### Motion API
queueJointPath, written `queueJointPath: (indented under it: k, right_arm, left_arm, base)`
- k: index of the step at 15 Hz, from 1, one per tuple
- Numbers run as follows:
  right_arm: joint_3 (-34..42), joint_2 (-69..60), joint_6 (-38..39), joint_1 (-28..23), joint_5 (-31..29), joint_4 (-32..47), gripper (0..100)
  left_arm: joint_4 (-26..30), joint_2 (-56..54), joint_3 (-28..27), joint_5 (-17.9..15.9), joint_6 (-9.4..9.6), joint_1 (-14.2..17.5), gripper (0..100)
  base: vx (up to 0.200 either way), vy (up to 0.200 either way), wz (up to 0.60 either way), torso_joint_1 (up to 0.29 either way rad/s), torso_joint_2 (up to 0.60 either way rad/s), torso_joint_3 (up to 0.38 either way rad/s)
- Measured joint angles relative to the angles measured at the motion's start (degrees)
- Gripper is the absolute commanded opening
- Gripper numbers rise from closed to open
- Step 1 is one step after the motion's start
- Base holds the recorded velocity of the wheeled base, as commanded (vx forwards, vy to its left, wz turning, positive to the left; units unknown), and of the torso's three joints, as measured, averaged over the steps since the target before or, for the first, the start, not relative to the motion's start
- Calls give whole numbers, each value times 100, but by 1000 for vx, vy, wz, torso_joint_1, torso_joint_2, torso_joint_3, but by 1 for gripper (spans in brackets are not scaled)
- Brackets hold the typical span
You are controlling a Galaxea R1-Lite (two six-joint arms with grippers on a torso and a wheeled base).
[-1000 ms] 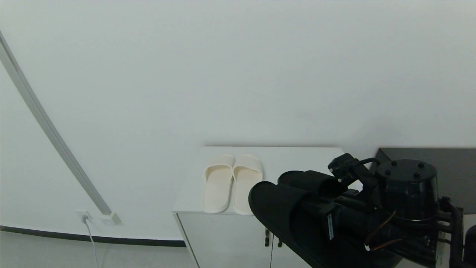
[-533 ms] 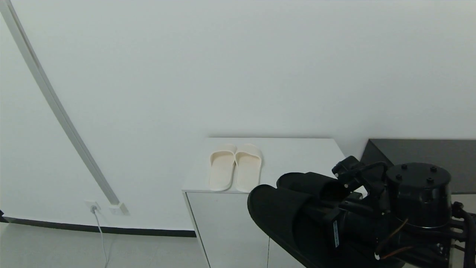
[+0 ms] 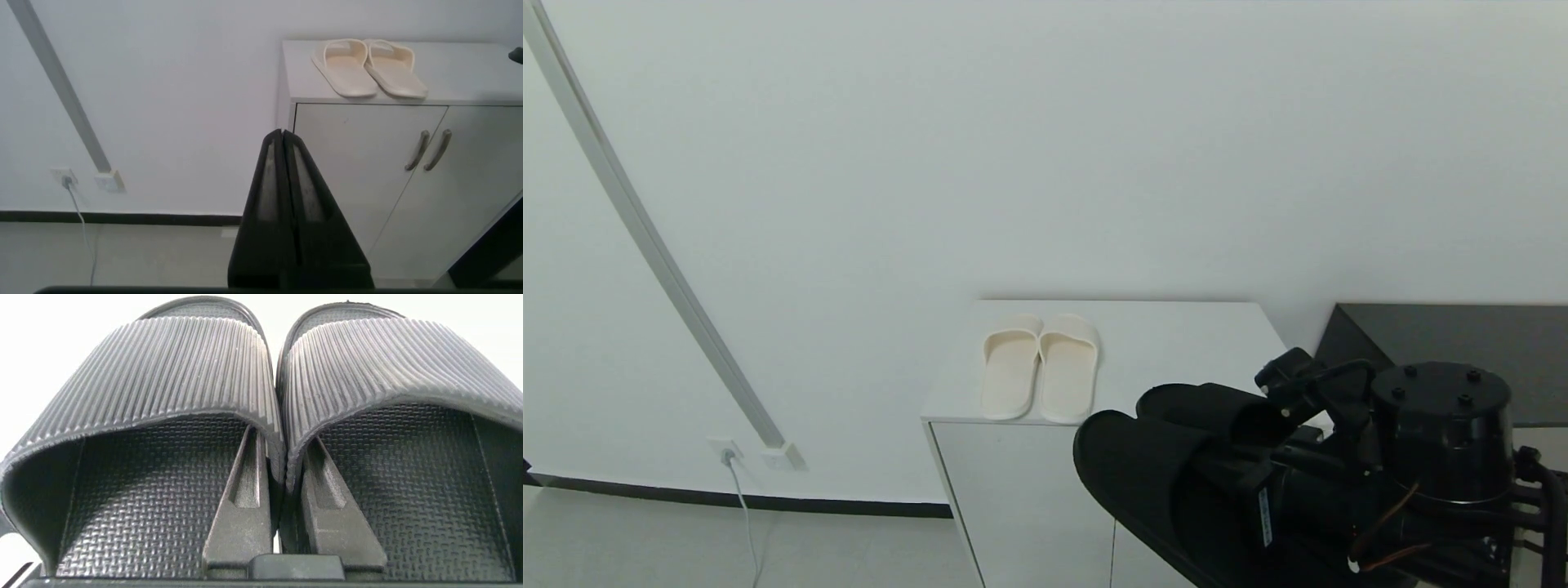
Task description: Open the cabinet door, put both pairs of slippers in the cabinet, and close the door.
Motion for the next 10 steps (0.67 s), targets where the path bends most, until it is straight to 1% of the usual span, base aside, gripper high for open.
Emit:
queueJointPath:
  k: [4,5,7,10]
  right_arm:
    - [30,0,-24,20,5,-2,0]
    - [44,0,-28,20,2,-2,0]
    - [71,0,-30,27,5,-4,0]
    - [115,4,-44,60,5,-9,0]
  left_arm:
    - [2,0,5,-4,0,0,0]
    - [7,0,5,-15,-34,0,100]
    - [10,0,-2,-15,-77,0,100]
    - [5,0,-5,-12,-57,0,100]
  base:
    - [0,0,0,-145,326,171]
    - [0,0,0,-144,325,183]
    - [0,0,0,-144,332,183]
    - [0,0,0,-149,351,185]
